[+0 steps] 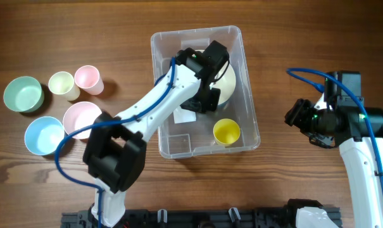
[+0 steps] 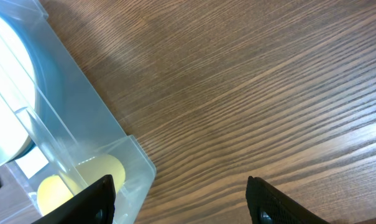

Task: Pack container
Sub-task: 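Carry the yellow cup into the container and release it near the front, then move the left gripper back and grasp the pink cup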

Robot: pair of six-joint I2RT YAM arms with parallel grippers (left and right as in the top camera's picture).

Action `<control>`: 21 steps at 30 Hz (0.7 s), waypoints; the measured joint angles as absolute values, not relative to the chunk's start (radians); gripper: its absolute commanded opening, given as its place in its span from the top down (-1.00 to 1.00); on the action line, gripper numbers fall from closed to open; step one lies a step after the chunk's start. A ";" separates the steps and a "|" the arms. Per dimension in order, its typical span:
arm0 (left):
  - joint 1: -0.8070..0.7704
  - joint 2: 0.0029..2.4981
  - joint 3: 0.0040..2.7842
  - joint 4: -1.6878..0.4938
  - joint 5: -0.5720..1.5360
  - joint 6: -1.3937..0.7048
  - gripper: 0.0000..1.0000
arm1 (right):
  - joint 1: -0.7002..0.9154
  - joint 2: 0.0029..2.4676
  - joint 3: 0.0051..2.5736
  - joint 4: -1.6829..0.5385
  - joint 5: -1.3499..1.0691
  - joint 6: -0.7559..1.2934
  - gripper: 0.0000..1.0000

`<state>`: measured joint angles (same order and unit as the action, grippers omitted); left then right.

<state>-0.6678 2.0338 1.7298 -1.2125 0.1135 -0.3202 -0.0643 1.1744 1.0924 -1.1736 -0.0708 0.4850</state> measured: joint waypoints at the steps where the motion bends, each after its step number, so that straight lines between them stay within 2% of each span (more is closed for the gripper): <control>1: -0.667 2.045 1.728 -1.208 0.112 -0.320 0.92 | -0.064 1.174 1.092 -1.174 -0.071 0.485 -0.37; 14: -0.579 2.112 1.725 -1.163 0.104 -0.320 0.92 | -0.064 1.174 1.092 -1.185 -0.071 0.485 -0.37; 21: -0.601 2.115 1.725 -1.171 0.107 -0.320 0.92 | -0.064 1.174 1.092 -1.185 -0.071 0.485 -0.37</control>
<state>-0.6010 2.1151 1.7248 -1.1706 0.1070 -0.3202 -0.0643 1.1744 1.0924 -1.1854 -0.0708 0.4850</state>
